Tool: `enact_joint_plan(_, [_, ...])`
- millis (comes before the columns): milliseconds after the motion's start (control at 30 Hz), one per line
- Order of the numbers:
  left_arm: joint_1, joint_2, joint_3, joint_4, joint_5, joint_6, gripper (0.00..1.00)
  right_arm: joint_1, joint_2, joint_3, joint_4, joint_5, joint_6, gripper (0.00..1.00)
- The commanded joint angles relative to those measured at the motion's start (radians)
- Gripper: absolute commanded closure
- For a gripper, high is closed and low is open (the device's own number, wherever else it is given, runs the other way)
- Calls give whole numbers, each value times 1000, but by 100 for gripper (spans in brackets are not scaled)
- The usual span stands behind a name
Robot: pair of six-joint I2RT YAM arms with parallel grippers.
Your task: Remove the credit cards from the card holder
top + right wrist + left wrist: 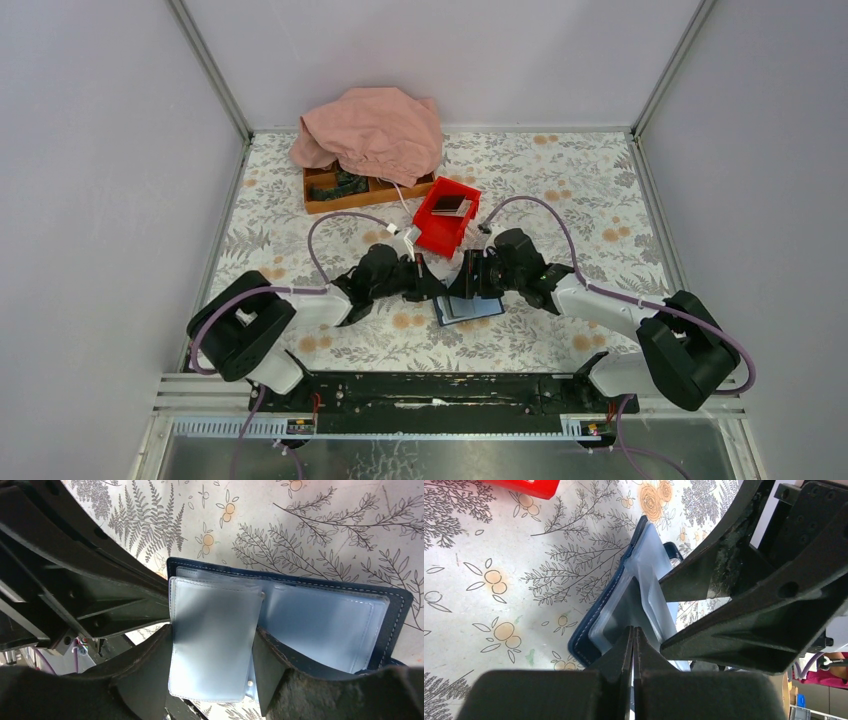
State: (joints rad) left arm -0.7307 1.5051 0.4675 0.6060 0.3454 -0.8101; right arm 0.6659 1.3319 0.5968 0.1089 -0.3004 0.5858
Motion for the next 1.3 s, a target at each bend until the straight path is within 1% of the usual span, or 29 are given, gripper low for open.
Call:
enact_joint_plan(0, [-16, 41, 40, 38, 23, -8, 100, -8, -27, -3, 77, -56, 16, 51])
enact_joint_plan(167, [-43, 116, 60, 120, 60, -53, 100, -8, -26, -14, 95, -68, 27, 51])
enact_joint_plan(300, [-60, 150, 69, 155, 83, -82, 100, -9, -24, -22, 103, -67, 27, 50])
enact_joint_plan(367, [-60, 160, 68, 165, 89, -91, 100, -9, -26, -24, 103, -65, 26, 46])
enact_joint_plan(400, [-61, 162, 68, 166, 88, -93, 100, -9, -25, -25, 100, -63, 26, 41])
enact_joint_plan(467, [-61, 165, 70, 165, 89, -95, 100, -9, -28, -23, 90, -53, 21, 35])
enact_joint_plan(600, [-61, 175, 78, 166, 95, -100, 100, -9, -47, -20, 57, -18, 8, 30])
enact_joint_plan(933, [-62, 236, 102, 206, 123, -128, 99, -9, -156, -15, -69, 115, -26, 29])
enact_joint_plan(1167, [-81, 278, 143, 204, 127, -130, 98, -9, -298, -17, -188, 299, -18, 28])
enact_joint_plan(1267, [-92, 291, 159, 212, 133, -133, 97, -11, -339, -26, -203, 342, -24, 29])
